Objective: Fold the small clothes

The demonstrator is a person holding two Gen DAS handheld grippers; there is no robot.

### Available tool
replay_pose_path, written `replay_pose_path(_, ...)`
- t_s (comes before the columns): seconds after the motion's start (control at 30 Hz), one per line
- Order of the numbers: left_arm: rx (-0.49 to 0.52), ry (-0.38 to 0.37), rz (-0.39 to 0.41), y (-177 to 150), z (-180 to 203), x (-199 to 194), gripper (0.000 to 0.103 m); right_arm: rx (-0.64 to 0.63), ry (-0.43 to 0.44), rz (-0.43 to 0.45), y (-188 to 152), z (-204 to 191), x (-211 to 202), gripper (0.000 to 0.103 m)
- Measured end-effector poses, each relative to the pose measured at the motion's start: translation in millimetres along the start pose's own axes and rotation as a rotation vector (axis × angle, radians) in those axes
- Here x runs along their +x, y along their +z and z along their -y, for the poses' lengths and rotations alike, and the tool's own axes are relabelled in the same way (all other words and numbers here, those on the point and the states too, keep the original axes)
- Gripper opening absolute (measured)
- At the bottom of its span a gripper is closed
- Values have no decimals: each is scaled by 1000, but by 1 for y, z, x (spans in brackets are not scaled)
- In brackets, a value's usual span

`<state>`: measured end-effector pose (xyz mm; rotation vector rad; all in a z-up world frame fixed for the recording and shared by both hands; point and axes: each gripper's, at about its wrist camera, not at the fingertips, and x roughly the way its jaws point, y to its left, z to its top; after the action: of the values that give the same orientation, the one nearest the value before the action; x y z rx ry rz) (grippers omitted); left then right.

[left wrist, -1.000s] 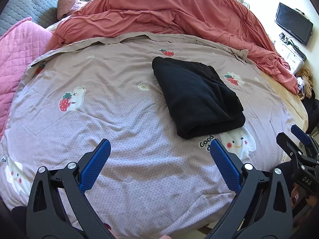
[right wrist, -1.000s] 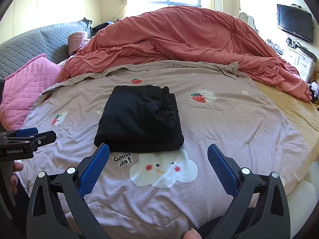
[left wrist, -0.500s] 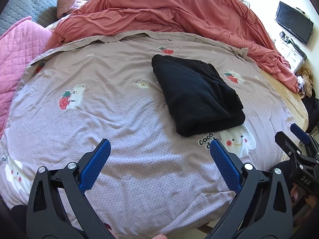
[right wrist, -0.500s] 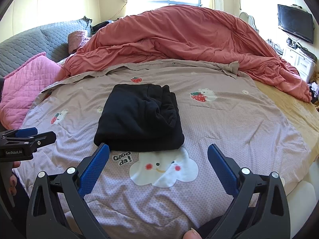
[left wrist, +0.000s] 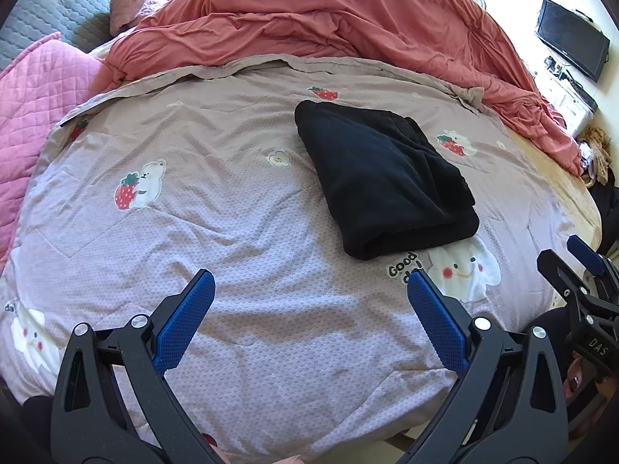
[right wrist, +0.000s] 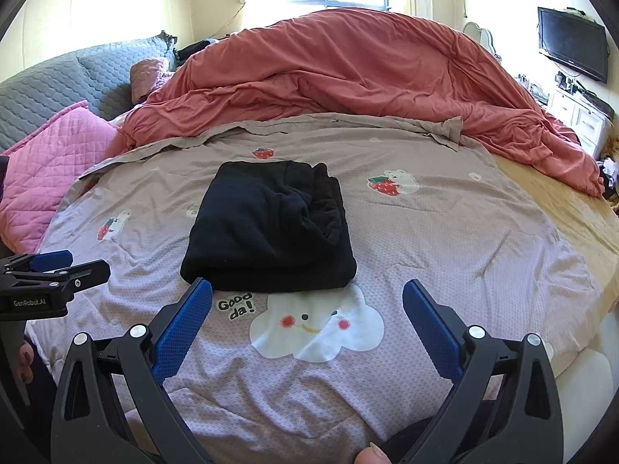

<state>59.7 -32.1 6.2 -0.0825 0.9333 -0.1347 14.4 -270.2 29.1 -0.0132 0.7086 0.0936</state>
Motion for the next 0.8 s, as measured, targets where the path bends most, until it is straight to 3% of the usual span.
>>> replay_pose_path(0.47,4,2,7,0,-2,-1,94,3,-4,1,2,5,-2,98)
replay_pose_path(0.6,-9,-51,12,1,-5,-1,94,13,-16,0,2,7,-4,98)
replay_pose_path(0.67,-16,-70,3,1,-6,0,94,25,-20,2,3,11,-6,98)
replay_pose_path(0.8,-52,-37,-48,2,-13,8,94,59,-34,29,6,21,-14,98)
